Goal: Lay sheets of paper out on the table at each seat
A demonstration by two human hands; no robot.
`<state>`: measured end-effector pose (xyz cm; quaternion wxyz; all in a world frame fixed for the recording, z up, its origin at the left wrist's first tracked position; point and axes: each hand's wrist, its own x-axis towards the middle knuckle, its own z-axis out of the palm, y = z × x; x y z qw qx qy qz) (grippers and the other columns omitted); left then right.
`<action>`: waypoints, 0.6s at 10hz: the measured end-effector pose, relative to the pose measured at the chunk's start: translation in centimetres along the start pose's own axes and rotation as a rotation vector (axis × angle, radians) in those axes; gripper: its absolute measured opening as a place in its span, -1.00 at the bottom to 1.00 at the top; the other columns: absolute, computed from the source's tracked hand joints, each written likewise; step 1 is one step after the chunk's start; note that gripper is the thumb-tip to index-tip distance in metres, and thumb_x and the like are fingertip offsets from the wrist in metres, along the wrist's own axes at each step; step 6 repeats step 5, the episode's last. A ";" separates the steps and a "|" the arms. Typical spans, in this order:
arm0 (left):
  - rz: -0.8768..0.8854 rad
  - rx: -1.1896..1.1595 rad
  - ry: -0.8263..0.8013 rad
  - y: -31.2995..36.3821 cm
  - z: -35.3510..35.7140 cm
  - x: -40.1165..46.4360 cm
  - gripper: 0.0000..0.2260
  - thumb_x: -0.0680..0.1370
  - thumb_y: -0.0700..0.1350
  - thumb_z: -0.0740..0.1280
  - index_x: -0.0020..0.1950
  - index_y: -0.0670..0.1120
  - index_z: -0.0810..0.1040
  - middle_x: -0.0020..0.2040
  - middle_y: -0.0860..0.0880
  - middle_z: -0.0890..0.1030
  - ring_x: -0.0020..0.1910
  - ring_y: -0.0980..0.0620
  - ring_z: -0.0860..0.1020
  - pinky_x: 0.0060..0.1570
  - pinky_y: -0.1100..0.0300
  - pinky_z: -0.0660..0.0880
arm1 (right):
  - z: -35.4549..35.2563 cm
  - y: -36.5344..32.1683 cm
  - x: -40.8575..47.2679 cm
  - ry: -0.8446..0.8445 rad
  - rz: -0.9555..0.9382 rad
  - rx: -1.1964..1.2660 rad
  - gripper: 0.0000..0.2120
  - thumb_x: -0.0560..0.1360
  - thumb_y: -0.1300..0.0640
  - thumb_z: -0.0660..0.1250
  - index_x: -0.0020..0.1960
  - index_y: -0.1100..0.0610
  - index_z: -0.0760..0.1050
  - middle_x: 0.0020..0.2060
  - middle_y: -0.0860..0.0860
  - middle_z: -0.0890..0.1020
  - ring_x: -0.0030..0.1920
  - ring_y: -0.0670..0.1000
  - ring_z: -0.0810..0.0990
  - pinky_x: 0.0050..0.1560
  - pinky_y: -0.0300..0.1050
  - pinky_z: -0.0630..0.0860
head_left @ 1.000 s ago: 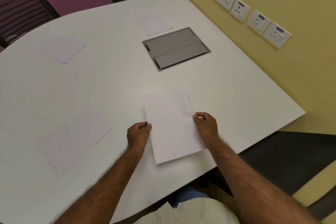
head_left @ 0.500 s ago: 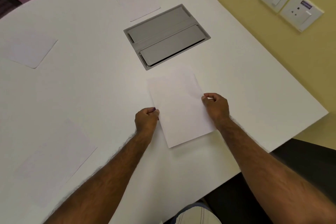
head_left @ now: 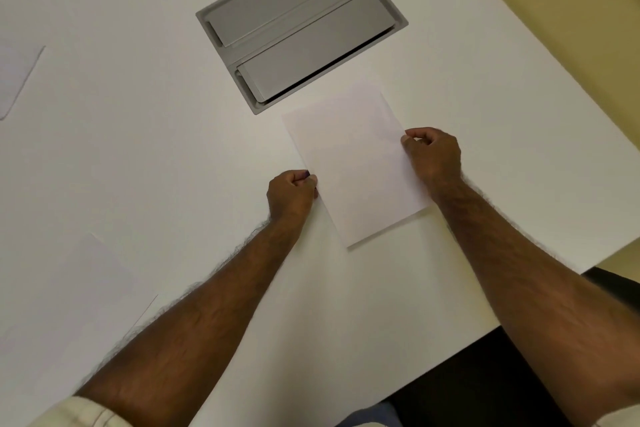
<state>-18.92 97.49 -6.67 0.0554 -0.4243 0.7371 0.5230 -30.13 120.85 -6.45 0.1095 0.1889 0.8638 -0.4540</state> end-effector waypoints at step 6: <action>0.097 0.183 0.064 1.0 -4.3 0.2 -0.80 0.53 0.01 0.45 0.01 -0.10 0.73 -0.17 0.09 0.72 -0.08 0.08 0.65 -0.04 0.22 0.54 | 1.0 -1.8 -1.9 0.046 -0.115 -0.272 -0.64 0.60 -0.04 0.44 0.31 0.12 0.64 0.20 0.14 0.66 0.30 0.23 0.57 0.40 0.05 0.42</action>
